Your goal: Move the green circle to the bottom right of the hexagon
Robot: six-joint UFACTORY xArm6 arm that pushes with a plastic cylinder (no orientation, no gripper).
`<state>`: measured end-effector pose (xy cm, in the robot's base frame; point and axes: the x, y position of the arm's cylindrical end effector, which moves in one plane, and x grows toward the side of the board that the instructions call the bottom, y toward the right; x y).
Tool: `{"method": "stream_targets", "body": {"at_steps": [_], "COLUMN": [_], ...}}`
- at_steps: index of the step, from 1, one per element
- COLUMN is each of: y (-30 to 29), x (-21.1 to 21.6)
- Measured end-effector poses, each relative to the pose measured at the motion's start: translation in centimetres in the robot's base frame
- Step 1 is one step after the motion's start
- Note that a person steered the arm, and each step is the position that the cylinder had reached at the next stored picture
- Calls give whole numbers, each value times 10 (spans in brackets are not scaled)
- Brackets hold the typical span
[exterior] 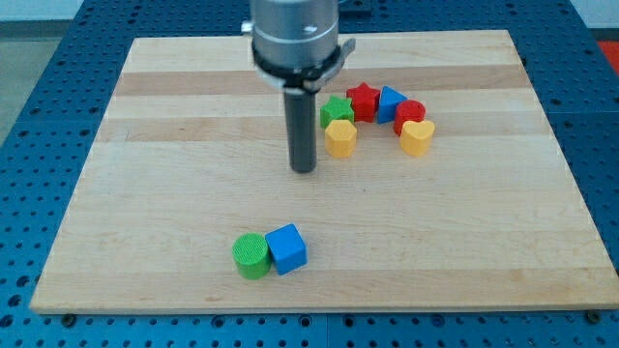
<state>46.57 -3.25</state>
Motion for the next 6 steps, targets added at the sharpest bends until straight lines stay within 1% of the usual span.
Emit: {"method": "stream_targets", "body": {"at_steps": [1, 3, 5, 6], "y": [-22, -90, -98, -98], "x": [26, 33, 93, 116]}}
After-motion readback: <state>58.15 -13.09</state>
